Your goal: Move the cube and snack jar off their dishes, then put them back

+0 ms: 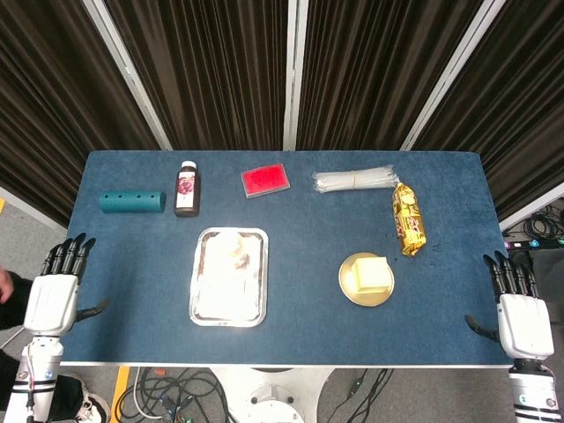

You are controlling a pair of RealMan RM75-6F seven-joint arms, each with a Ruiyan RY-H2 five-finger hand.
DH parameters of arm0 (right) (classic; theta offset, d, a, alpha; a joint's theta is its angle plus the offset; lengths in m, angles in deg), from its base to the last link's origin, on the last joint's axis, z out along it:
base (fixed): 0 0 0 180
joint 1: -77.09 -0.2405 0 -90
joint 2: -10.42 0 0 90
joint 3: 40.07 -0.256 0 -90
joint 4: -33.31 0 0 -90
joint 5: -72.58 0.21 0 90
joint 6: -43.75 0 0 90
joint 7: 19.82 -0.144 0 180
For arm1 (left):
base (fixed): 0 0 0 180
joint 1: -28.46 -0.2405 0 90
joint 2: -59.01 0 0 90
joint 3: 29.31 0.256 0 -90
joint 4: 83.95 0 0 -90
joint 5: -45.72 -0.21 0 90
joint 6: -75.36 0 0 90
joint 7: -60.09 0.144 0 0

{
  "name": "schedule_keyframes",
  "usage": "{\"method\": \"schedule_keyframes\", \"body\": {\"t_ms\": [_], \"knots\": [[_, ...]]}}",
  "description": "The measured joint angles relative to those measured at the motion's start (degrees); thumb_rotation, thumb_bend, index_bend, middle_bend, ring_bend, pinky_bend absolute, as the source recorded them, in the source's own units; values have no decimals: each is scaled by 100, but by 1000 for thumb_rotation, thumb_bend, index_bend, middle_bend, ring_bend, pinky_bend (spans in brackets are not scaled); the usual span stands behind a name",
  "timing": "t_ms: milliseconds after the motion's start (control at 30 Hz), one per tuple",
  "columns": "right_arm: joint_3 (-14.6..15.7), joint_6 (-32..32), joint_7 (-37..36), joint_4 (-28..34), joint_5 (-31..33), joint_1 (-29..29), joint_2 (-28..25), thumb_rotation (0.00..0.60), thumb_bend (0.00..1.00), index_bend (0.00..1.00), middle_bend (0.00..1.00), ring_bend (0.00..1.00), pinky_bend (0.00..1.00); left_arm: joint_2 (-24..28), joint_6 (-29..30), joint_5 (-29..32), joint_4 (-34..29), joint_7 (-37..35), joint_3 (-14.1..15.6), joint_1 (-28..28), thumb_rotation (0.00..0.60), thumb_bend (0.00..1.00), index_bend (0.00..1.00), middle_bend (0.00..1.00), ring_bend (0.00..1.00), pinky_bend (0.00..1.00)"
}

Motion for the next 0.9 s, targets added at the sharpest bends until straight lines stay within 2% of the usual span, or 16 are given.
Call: {"method": "schedule_keyframes", "body": {"t_ms": [567, 900], "knots": [[40, 536, 309, 185, 163, -267, -58, 600, 63, 0, 0, 0, 0, -20, -33, -85, -107, 95, 57, 23, 600, 0, 37, 0, 0, 84], [-128, 1801, 904, 221, 583, -1137, 144, 600, 67, 0, 0, 0, 0, -58, 6, -116, -56, 38, 83, -7, 600, 0, 37, 0, 0, 84]]}}
